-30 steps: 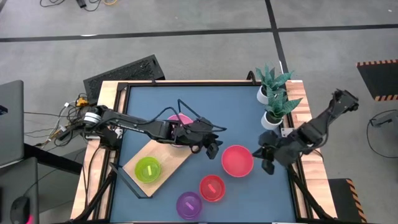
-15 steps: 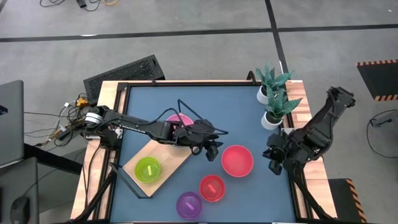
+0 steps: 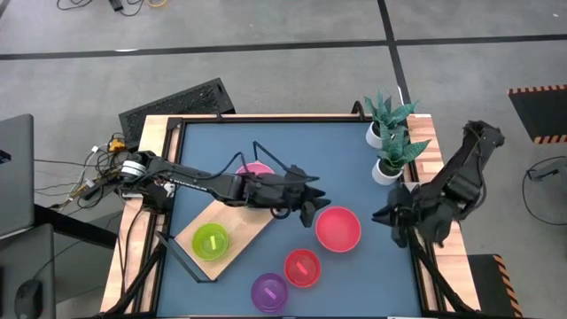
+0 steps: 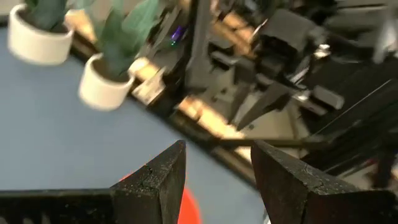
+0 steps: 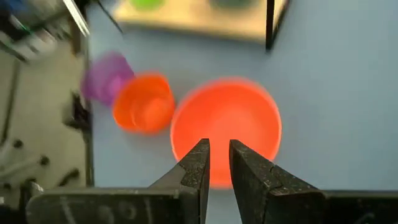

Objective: Place and stack bowls onto a shelf
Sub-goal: Stack the large orange bowl on top of the pink bowl on the shelf

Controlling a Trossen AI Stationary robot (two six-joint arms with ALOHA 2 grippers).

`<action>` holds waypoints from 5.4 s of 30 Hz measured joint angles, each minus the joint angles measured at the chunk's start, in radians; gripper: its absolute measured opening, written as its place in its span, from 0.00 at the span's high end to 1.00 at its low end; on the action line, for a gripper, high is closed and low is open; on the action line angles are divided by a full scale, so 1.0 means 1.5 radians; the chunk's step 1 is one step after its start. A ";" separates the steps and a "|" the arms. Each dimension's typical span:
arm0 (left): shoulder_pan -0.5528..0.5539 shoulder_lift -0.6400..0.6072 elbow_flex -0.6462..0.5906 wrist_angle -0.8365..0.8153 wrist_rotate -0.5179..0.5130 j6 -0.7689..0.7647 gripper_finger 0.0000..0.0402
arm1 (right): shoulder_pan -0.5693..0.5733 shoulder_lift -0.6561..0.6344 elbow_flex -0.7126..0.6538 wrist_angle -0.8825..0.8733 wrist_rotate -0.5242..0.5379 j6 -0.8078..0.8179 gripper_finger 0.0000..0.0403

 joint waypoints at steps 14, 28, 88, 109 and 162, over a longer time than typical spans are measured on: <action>-0.018 -0.001 0.000 -0.020 -0.003 0.050 0.56 | -0.035 -0.224 0.001 0.141 0.048 -0.287 0.78; -0.037 0.037 0.001 -0.156 -0.056 -0.042 0.46 | -0.035 -0.288 0.001 0.090 0.062 -0.309 0.78; 0.010 0.289 0.560 -0.316 0.077 0.118 0.47 | -0.035 -0.287 0.001 0.001 0.059 -0.267 0.78; 0.024 0.457 0.585 -0.552 -0.025 0.057 0.47 | -0.034 -0.288 0.001 -0.063 0.057 -0.192 0.78; 0.035 0.466 0.598 -0.589 0.089 -0.019 1.00 | -0.034 -0.288 0.001 -0.063 0.062 -0.186 0.78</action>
